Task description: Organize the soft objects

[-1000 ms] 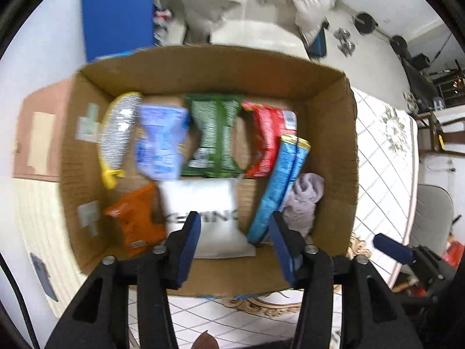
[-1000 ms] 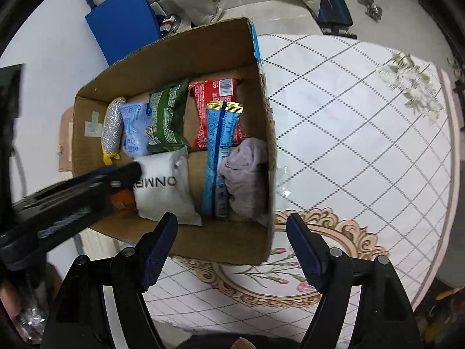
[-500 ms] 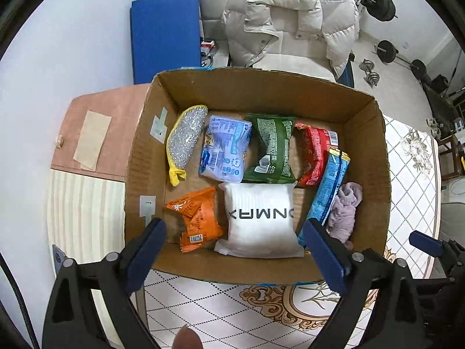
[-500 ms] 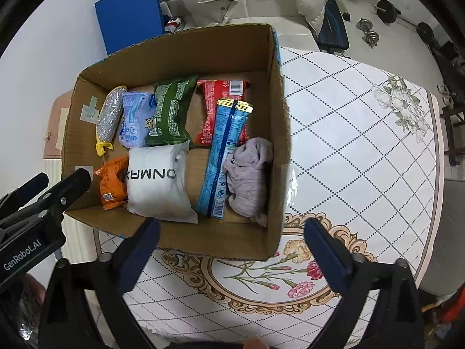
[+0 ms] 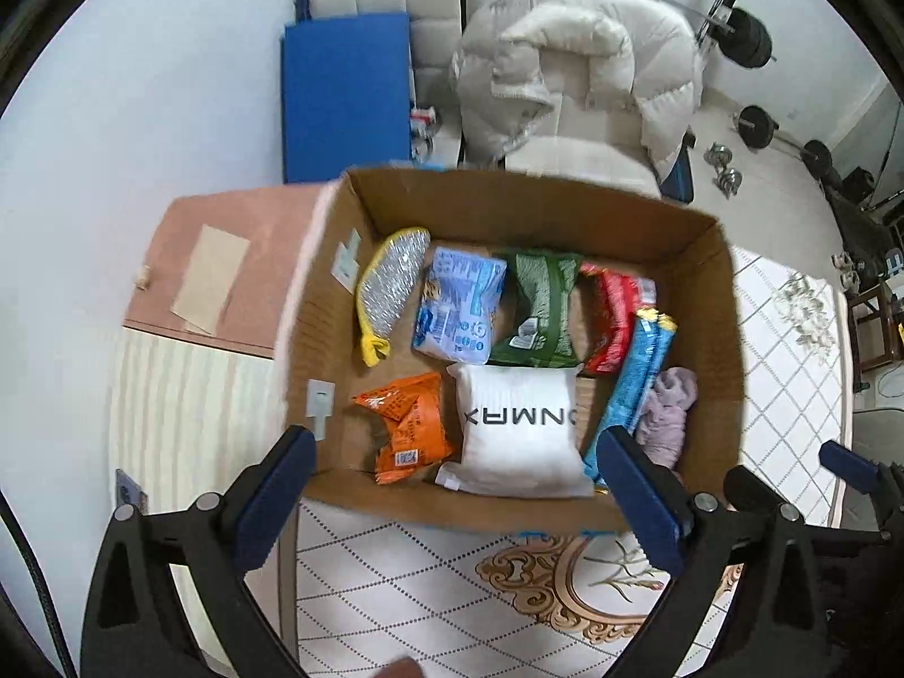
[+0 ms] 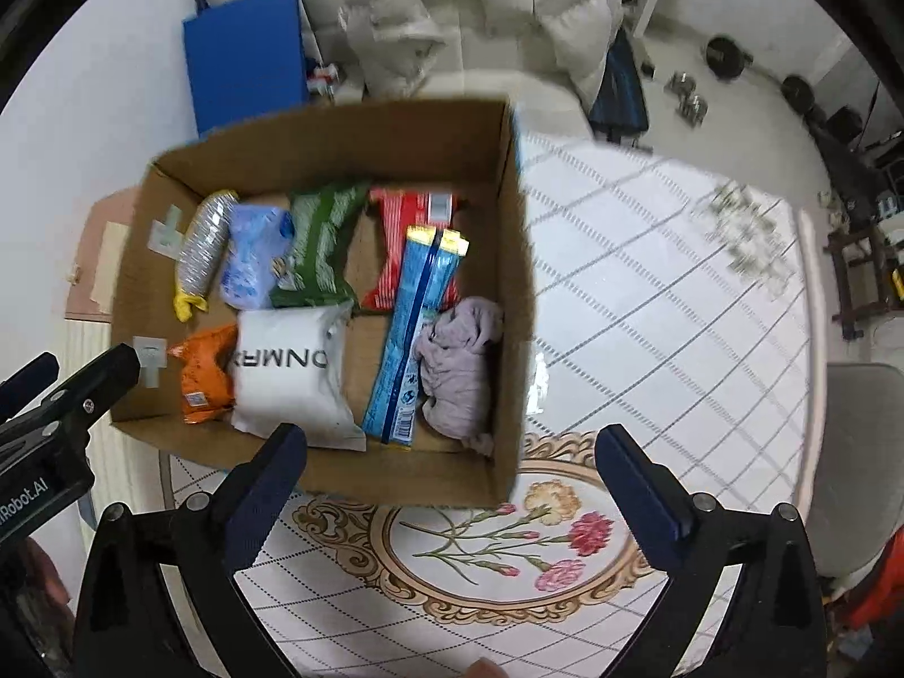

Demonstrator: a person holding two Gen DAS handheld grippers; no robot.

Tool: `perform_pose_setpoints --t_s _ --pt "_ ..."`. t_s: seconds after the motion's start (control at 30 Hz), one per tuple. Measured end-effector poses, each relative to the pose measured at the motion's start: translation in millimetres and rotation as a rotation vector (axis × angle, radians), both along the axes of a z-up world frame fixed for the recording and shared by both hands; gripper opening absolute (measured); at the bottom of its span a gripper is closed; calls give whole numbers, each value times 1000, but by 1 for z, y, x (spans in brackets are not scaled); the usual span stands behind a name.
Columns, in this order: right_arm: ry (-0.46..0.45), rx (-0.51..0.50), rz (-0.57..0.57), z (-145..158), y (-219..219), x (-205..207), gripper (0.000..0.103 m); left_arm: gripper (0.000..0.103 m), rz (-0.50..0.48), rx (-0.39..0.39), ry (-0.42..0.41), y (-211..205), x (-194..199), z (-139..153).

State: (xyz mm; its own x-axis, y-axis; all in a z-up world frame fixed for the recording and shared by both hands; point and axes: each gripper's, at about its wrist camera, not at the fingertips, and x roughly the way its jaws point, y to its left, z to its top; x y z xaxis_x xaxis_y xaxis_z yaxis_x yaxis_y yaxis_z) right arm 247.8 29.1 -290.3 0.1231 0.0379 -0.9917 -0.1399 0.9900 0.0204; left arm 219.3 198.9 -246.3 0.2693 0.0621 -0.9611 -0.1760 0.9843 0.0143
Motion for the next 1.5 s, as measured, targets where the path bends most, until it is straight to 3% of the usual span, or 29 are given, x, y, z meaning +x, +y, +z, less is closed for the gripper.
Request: perform_pose_setpoints --t_s 0.27,0.67,1.0,1.23,1.5 --pt "-180 32 16 93 -25 -59 103 102 -10 26 -146 -18 -68 79" --pt "-352 54 35 200 -46 -152 103 102 -17 7 -247 -33 -146 158" --pt "-423 69 67 251 -51 -201 103 102 -44 26 -346 -42 -183 202" --pt "-509 31 34 266 -55 -203 103 103 -24 66 -386 -41 -185 207" --pt "-524 9 20 270 -56 -201 103 103 -23 60 -399 -40 -188 210"
